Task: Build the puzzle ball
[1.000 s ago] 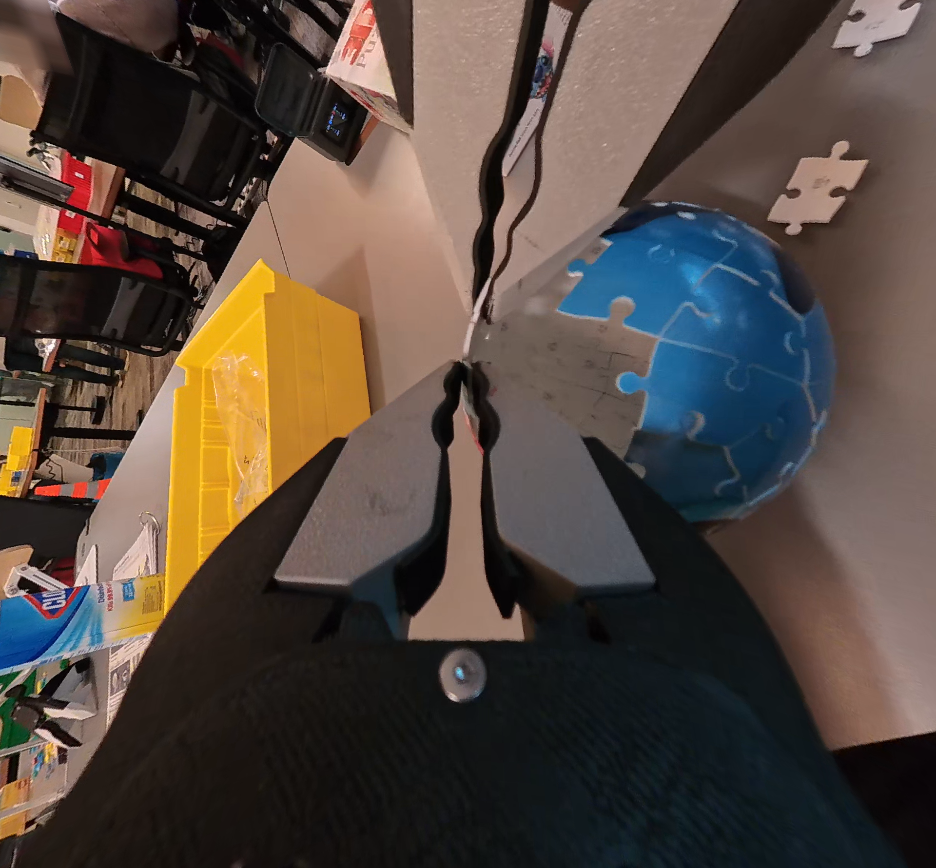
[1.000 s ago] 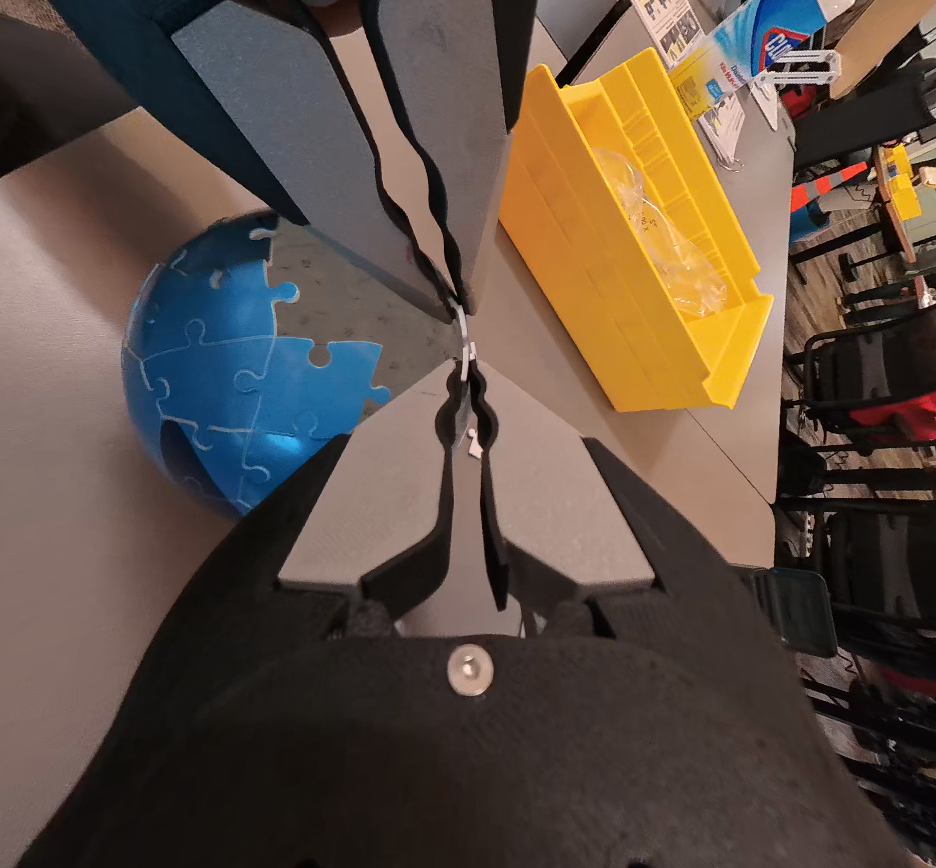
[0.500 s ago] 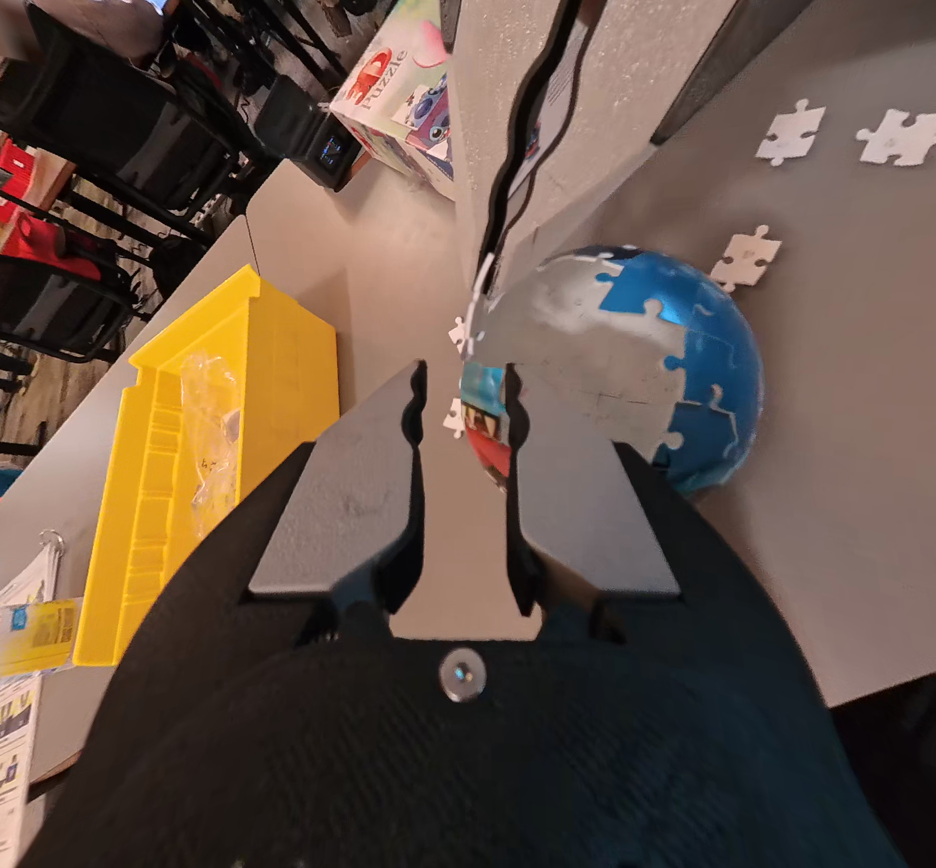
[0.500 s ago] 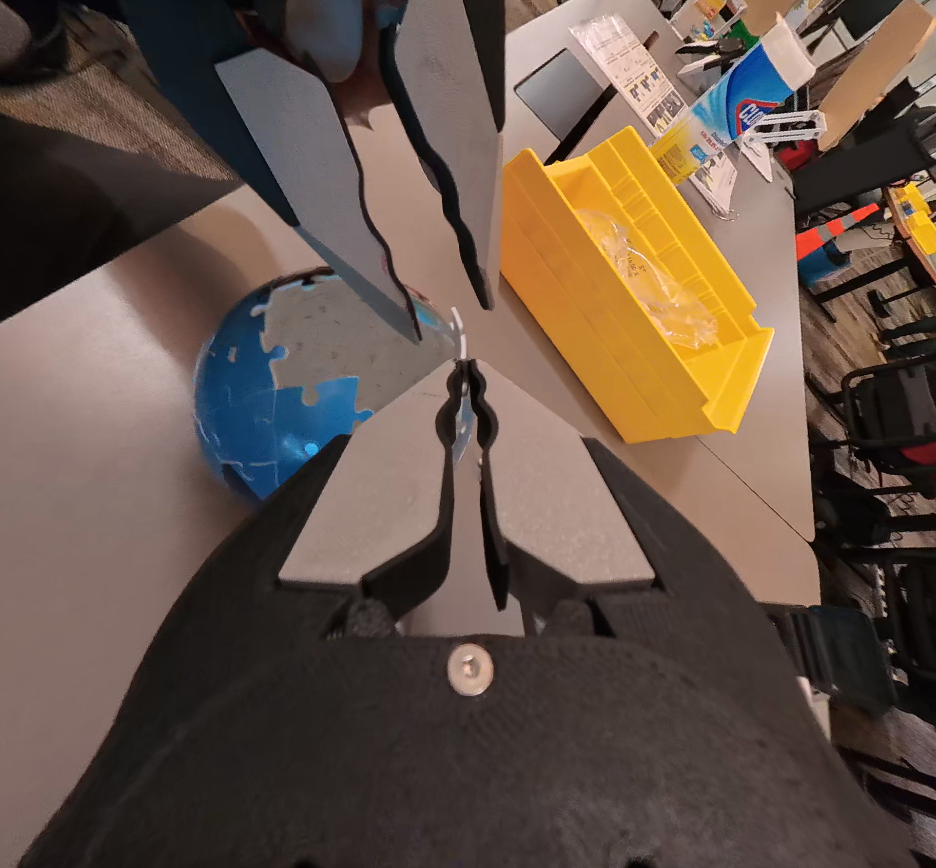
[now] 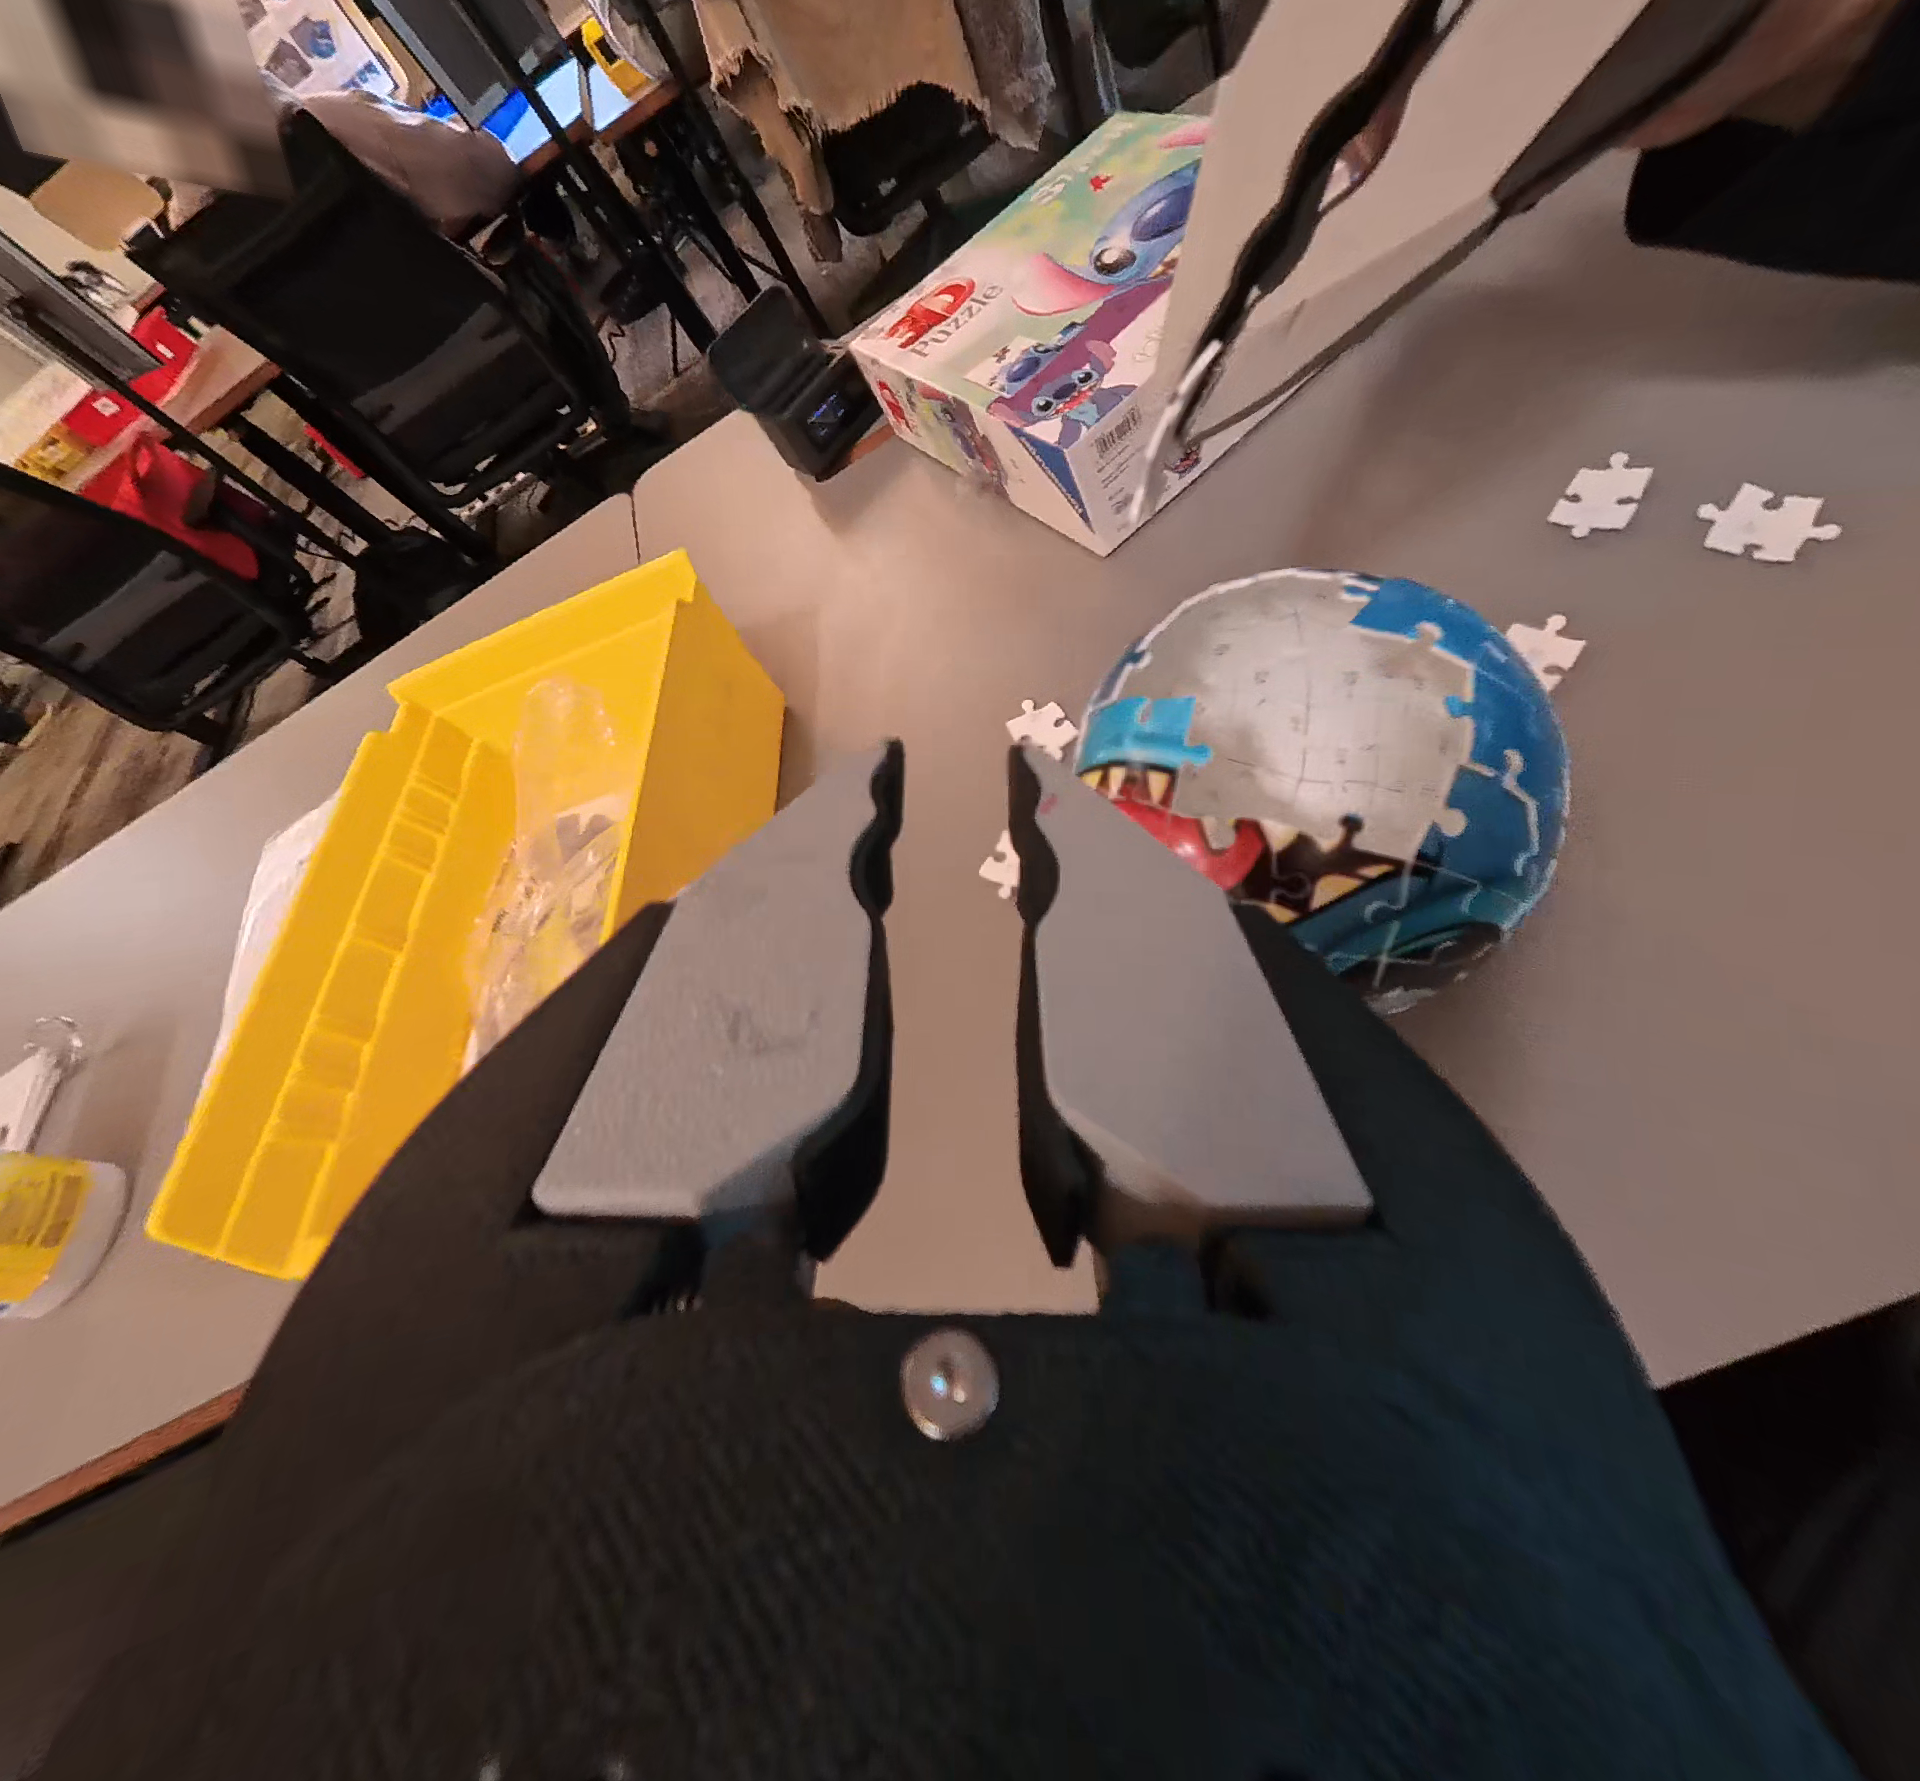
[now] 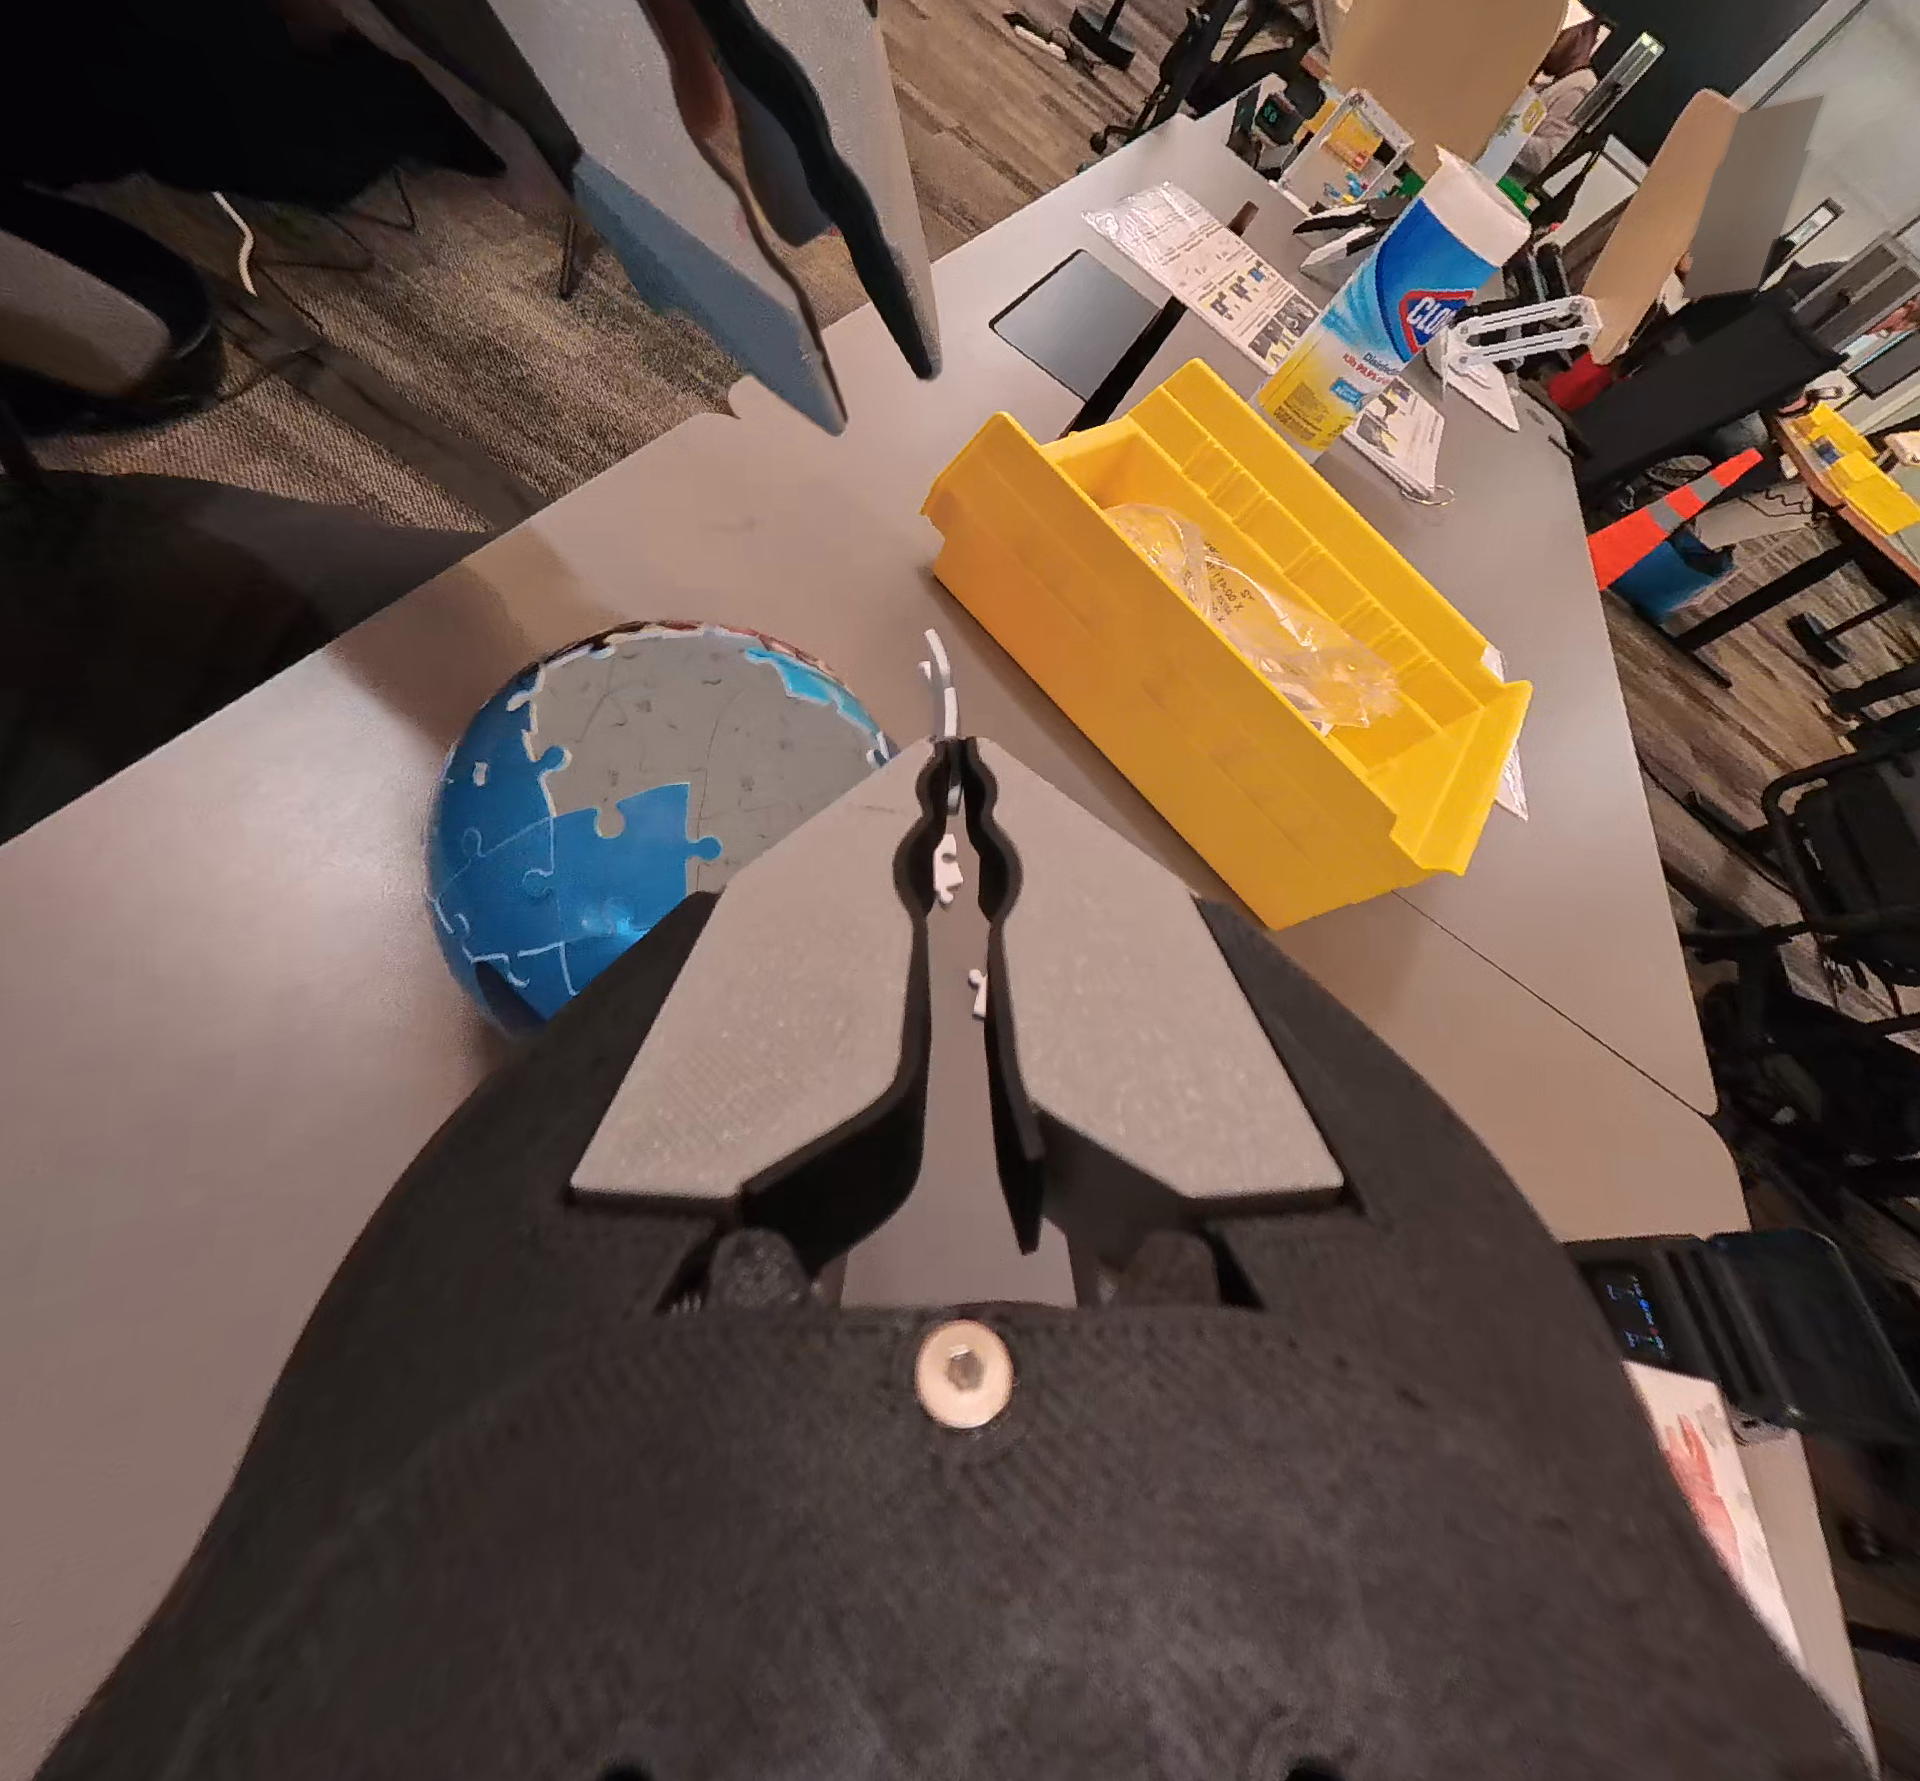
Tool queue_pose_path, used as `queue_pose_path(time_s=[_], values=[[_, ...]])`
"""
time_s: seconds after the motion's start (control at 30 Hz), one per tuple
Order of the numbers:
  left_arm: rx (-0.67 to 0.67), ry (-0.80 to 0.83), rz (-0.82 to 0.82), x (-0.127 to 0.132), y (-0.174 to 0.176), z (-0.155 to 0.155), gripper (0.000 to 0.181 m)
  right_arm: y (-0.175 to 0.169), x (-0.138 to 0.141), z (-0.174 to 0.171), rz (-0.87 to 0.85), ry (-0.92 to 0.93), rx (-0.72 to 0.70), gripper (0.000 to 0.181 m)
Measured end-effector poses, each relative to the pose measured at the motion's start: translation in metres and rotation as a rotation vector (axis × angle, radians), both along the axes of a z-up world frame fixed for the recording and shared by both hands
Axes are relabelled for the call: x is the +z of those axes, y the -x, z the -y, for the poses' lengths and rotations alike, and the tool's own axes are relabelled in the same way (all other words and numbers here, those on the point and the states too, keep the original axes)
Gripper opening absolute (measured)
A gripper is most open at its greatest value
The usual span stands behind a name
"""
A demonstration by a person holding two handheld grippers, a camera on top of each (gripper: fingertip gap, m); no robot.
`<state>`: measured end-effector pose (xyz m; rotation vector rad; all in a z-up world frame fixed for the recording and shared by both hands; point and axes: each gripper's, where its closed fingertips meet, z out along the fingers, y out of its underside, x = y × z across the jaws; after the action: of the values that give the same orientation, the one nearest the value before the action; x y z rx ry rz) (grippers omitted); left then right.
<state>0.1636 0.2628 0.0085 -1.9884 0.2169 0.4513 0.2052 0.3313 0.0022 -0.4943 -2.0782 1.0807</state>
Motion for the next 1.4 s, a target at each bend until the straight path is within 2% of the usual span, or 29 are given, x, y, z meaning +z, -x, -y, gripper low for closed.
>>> queue_pose_path(time_s=[0.23, 0.37, 0.5, 0.77, 0.87, 1.0, 1.23, 1.4], values=[[-0.036, 0.008, 0.083, -0.025, 0.002, 0.002, 0.014, 0.008, -0.011, 0.011, -0.045, -0.007, 0.024, 0.000], [-0.067, -0.009, 0.114, -0.035, 0.002, 0.002, 0.017, 0.008, -0.017, 0.015, -0.133, -0.114, 0.045, 0.000], [-0.094, -0.037, 0.144, -0.043, 0.011, -0.002, 0.021, 0.002, -0.007, 0.016, -0.257, -0.209, 0.059, 0.000], [-0.426, -0.057, 0.277, -0.045, 0.016, -0.019, 0.019, 0.009, -0.007, -0.005, -0.284, -0.314, 0.078, 0.000], [-0.522, -0.086, 0.305, -0.034, 0.028, -0.032, 0.005, 0.015, -0.007, -0.005, -0.302, -0.357, 0.112, 0.000], [-0.743, -0.115, 0.387, -0.019, 0.018, -0.038, 0.000, 0.015, -0.008, 0.005, -0.327, -0.413, 0.141, 0.000], [-0.776, -0.074, 0.385, -0.034, 0.011, -0.061, 0.000, 0.018, -0.019, 0.006, -0.320, -0.475, 0.106, 0.000], [-0.806, 0.055, 0.331, -0.061, -0.002, -0.071, 0.000, 0.015, -0.021, 0.005, -0.293, -0.443, 0.110, 0.000]])
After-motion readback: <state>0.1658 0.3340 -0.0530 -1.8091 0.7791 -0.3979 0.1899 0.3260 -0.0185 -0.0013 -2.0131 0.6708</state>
